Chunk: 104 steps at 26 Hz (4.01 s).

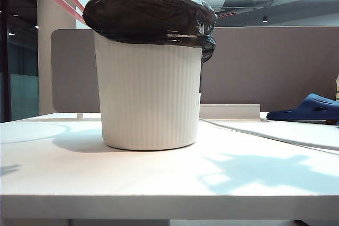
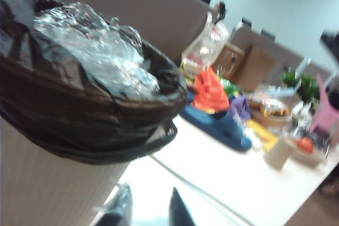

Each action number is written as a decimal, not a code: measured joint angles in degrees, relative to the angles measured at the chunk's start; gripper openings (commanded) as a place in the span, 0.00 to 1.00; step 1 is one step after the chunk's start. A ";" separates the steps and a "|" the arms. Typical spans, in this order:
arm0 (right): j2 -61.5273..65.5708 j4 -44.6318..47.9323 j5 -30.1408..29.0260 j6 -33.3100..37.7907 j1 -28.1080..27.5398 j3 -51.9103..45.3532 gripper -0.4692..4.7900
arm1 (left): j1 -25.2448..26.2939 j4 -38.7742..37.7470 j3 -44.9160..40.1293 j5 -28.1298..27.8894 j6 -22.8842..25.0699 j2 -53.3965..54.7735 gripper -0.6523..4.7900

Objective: Open the ring lid of the trash can, pull out the black garbage bag inside, and place it on the table.

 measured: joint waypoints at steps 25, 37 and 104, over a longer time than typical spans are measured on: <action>0.46 6.32 -3.04 -1.09 0.00 -11.08 0.36 | 0.02 31.41 -3.82 -9.92 -24.09 27.82 0.69; 0.61 6.84 -4.72 -2.29 0.00 -12.57 0.36 | 0.02 37.46 -3.82 -9.99 -25.14 33.66 0.69; 0.63 6.82 -8.98 -2.29 0.00 -12.74 0.36 | 0.02 47.28 -3.50 -17.49 -29.14 41.13 0.44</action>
